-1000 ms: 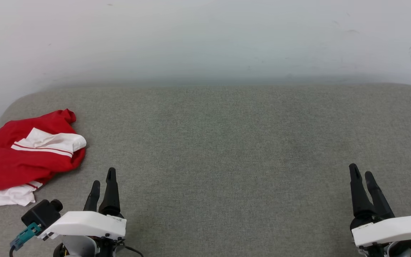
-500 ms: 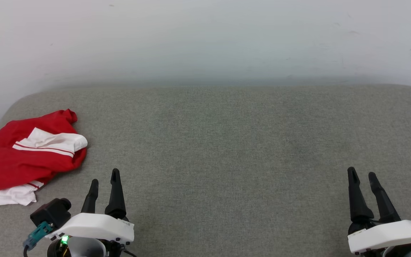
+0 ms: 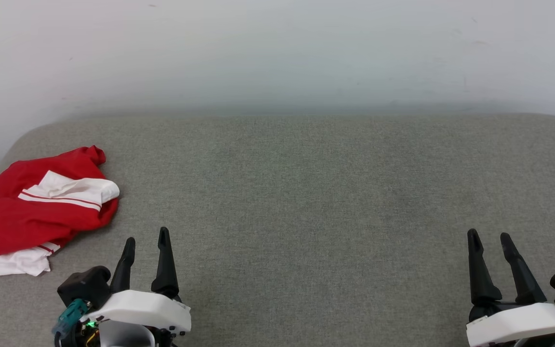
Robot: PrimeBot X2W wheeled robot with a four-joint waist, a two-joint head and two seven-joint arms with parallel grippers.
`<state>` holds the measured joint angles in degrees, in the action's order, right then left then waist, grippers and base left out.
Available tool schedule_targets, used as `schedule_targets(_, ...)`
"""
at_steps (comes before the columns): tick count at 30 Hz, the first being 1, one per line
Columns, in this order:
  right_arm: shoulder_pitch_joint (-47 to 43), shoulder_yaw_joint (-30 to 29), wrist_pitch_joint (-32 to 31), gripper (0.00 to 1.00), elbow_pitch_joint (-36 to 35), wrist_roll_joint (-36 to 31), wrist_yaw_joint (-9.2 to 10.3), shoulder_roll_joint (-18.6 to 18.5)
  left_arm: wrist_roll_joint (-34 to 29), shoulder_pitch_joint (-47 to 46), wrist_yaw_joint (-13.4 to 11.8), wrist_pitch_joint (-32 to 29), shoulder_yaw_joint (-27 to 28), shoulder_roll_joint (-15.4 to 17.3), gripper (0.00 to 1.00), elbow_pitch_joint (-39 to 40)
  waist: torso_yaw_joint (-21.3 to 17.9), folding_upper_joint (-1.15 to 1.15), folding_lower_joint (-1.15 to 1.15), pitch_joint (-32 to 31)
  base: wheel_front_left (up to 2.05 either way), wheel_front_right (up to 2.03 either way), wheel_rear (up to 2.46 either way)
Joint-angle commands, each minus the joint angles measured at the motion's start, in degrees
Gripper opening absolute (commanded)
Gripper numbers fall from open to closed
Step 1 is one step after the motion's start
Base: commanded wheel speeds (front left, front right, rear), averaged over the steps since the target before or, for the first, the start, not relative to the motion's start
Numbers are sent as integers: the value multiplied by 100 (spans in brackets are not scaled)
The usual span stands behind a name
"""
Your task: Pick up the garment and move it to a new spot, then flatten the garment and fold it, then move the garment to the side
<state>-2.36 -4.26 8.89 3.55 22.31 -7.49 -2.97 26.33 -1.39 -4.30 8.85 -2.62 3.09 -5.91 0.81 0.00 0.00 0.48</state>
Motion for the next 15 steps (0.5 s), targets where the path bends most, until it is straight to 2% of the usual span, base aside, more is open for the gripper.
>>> schedule_targets(1,-14,0,51,100,-96,-137,0,4,-154,22,-29,61,-17,43,100,71,-2,0,0,1,0,0,0)
schedule_targets(15,-103,48,243,100,-211,-886,0,7,-927,93,-139,248,-141,57,100,149,0,0,0,0,0,0,0)
